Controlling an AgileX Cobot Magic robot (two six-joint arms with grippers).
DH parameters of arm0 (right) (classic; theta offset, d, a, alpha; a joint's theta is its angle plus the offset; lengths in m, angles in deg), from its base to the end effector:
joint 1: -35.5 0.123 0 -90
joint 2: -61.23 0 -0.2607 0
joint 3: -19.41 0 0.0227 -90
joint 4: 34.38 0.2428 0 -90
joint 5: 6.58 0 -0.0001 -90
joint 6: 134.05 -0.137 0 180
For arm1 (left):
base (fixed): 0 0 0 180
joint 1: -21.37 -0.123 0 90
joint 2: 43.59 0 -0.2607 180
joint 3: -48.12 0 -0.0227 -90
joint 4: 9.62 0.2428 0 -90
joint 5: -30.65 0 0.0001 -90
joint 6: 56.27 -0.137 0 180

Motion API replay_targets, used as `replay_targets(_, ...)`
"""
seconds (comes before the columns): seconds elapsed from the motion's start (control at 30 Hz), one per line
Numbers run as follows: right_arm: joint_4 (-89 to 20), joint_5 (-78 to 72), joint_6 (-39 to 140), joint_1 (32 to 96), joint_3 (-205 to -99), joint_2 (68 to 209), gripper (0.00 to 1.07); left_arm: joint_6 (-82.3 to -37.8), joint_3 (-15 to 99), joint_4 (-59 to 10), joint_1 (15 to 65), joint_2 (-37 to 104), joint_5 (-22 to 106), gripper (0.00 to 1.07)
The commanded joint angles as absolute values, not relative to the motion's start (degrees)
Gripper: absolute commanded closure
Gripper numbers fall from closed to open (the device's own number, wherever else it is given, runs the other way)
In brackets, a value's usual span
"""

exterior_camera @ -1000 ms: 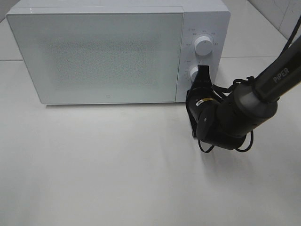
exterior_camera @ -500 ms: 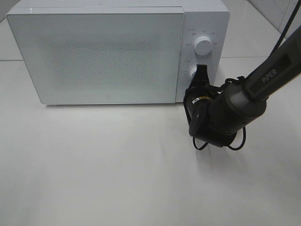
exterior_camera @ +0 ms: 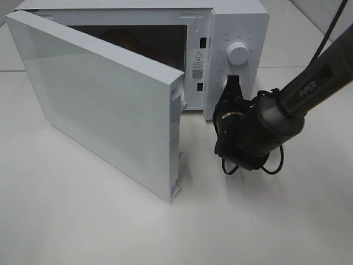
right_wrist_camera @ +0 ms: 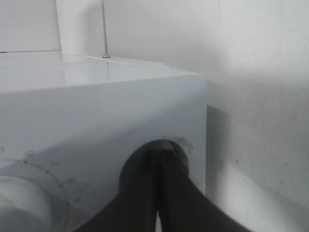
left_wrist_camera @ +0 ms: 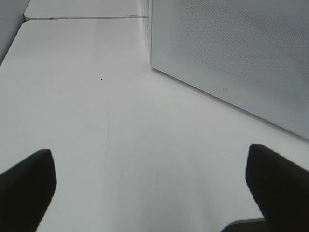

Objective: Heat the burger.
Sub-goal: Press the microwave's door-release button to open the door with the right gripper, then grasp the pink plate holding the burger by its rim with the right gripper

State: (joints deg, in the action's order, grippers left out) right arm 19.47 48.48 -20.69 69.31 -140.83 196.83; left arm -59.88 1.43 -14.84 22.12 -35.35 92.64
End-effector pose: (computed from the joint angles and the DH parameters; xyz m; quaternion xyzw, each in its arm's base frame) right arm 0.3837 0.1479 0.0504 0.6126 0.5331 0.3631 0.4568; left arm 0.0493 -0.0117 0.2567 0.0352 0.8507 -0.0324 0.5235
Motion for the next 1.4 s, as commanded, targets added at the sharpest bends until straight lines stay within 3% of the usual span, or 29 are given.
replay_targets(0.03,11.91,56.15,-20.23,66.56,-145.64,197.0,1.07,-59.59,1.26,-15.01,21.89,-35.7,91.96,0.06)
replay_targets(0.57,12.48,51.8,-21.32,67.42,-139.05,191.9,1.07,-59.59,1.26,-15.01,21.89,-35.7,91.96,0.06)
replay_targets(0.83,12.48,42.8,-20.23,69.54,-134.75,188.35,1.07,-59.59,1.26,-14.95,21.89,-35.7,91.96,0.06)
replay_targets(1.4,13.34,27.79,-0.12,69.88,-125.36,175.23,1.07,-59.59,1.26,-14.95,21.89,-35.7,91.96,0.06)
